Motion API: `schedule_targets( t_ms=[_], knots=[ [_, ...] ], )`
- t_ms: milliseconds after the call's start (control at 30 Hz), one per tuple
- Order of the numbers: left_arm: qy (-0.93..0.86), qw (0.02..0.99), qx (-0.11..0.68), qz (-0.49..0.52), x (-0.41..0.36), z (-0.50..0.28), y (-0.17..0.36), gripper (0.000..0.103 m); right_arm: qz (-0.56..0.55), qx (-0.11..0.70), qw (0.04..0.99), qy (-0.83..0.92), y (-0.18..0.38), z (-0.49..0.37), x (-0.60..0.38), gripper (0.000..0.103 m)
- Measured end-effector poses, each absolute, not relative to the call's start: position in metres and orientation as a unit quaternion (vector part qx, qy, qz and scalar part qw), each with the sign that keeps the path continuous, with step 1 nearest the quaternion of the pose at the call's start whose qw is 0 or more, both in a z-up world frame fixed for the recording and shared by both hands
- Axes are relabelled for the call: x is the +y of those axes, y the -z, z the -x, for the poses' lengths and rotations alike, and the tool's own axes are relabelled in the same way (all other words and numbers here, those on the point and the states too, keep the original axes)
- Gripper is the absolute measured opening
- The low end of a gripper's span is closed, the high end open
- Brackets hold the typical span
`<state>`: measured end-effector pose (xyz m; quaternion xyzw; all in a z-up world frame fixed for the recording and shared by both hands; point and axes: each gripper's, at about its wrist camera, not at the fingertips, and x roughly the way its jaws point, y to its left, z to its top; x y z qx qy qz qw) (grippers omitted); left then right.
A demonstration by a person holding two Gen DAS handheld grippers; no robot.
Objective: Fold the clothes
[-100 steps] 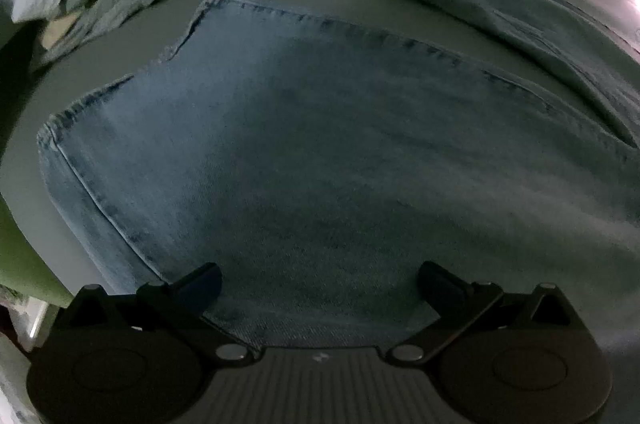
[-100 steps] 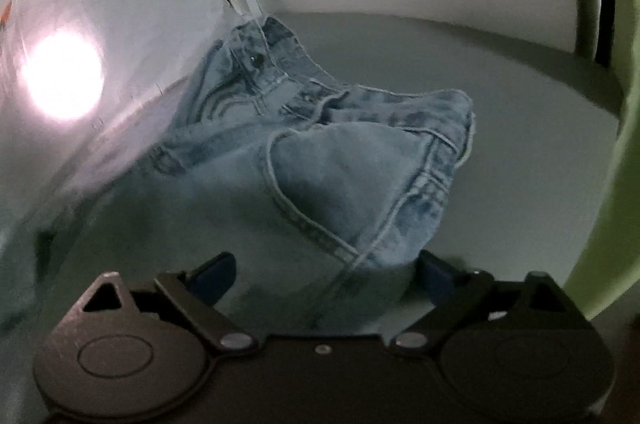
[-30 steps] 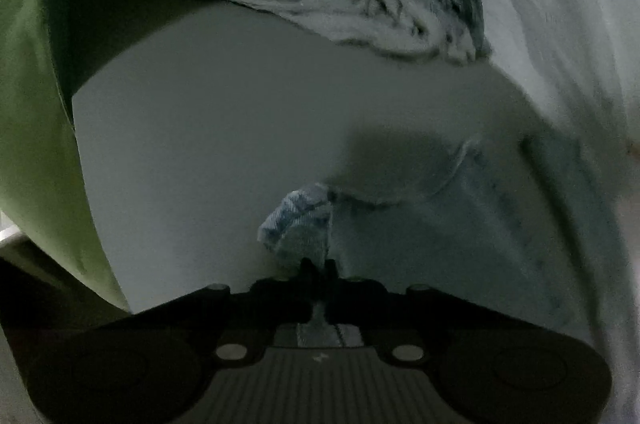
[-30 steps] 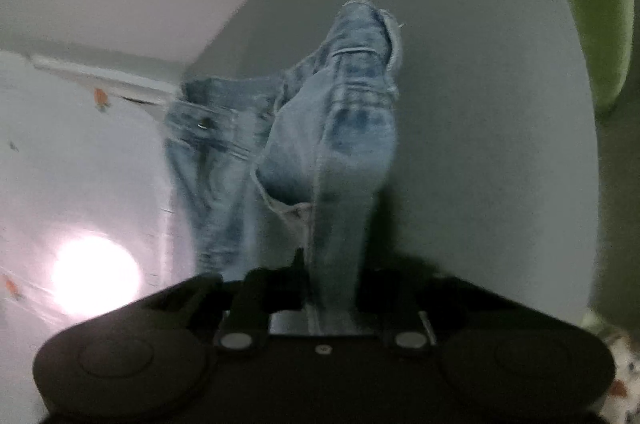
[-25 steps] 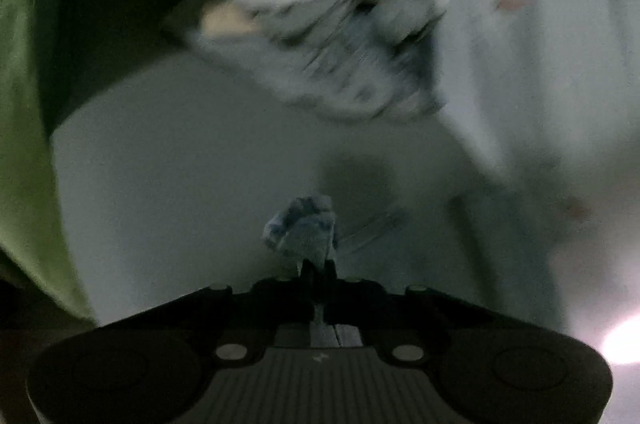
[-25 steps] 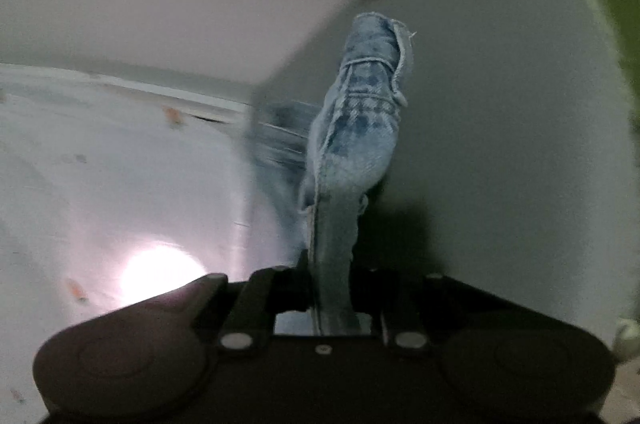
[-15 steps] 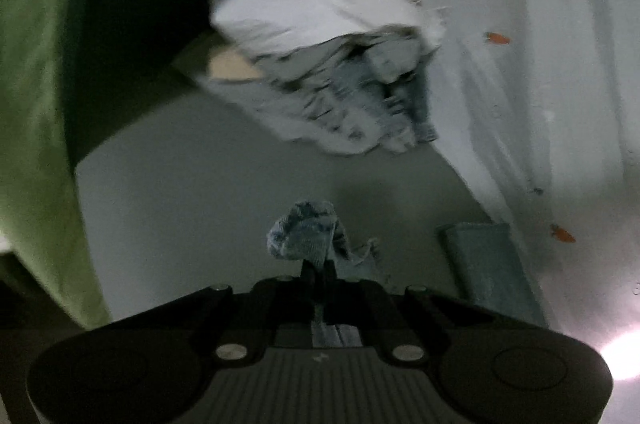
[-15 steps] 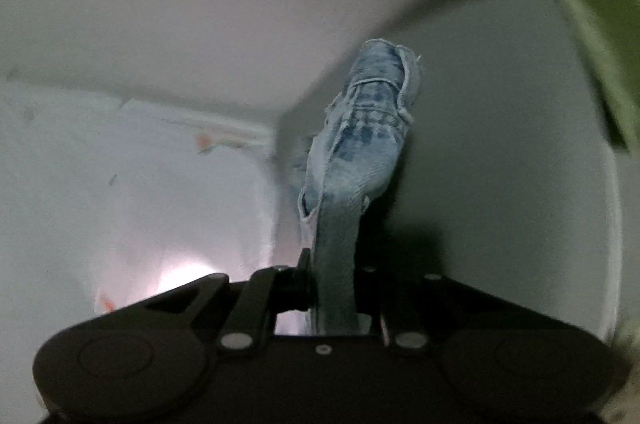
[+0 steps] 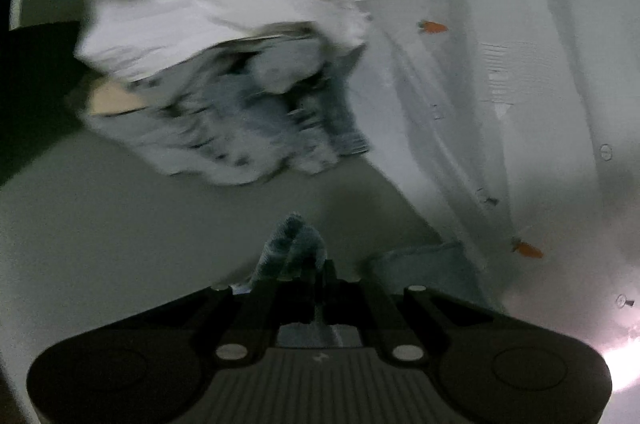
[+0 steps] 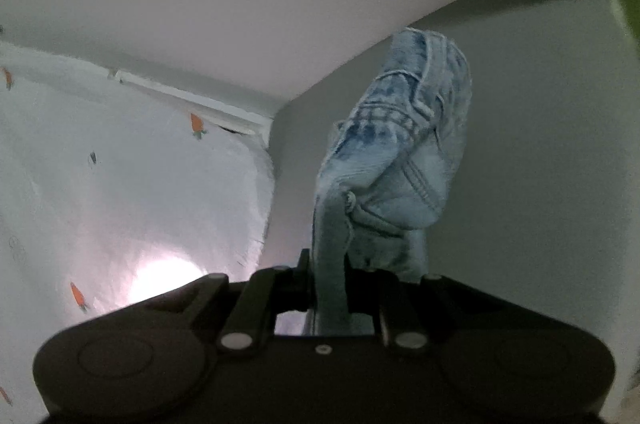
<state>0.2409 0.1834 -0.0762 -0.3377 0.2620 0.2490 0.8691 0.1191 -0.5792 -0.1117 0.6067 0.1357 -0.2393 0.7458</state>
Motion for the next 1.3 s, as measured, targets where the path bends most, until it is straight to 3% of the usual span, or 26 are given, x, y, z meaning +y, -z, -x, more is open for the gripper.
schedule_targets(
  t_ms=[200, 367, 433, 533, 567, 600, 667, 867, 933, 1133, 1300],
  knots=[
    [-0.220, 0.876, 0.244, 0.353, 0.165, -0.373, 0.069, 0.002, -0.592, 0.142, 0.754, 0.246, 0.101, -0.209, -0.591, 0.013],
    [-0.171, 0.888, 0.278, 0.325, 0.131, -0.552, 0.107, 0.005, -0.551, 0.181, 0.760, 0.294, 0.119, -0.333, -0.606, 0.018],
    [-0.159, 0.888, 0.308, 0.302, 0.115, -0.622, 0.140, 0.014, -0.527, 0.206, 0.759, 0.321, 0.137, -0.379, -0.612, 0.031],
    [-0.165, 0.897, 0.344, 0.225, 0.100, -0.683, 0.180, 0.016, -0.533, 0.232, 0.735, 0.349, 0.171, -0.422, -0.620, 0.050],
    [-0.173, 0.900, 0.350, 0.192, 0.096, -0.693, 0.185, 0.023, -0.535, 0.231, 0.734, 0.351, 0.178, -0.430, -0.621, 0.051],
    [-0.165, 0.909, 0.341, 0.174, 0.096, -0.690, 0.184, 0.028, -0.533, 0.218, 0.741, 0.345, 0.177, -0.430, -0.619, 0.051],
    [-0.157, 0.925, 0.311, 0.155, 0.103, -0.671, 0.174, 0.056, -0.522, 0.198, 0.758, 0.336, 0.173, -0.430, -0.616, 0.056],
    [-0.196, 0.924, 0.290, 0.153, 0.136, -0.557, 0.152, 0.086, -0.406, 0.207, 0.808, 0.373, 0.133, -0.366, -0.579, 0.076],
    [-0.210, 0.912, 0.306, 0.174, 0.146, -0.517, 0.159, 0.089, -0.390, 0.195, 0.808, 0.397, 0.132, -0.337, -0.568, 0.083],
    [-0.209, 0.844, 0.382, 0.312, 0.158, -0.444, 0.224, 0.090, -0.398, 0.224, 0.784, 0.420, 0.163, -0.276, -0.545, 0.085],
    [-0.182, 0.844, 0.373, 0.340, 0.151, -0.457, 0.247, 0.094, -0.451, 0.243, 0.753, 0.412, 0.202, -0.279, -0.540, 0.086]
  ],
)
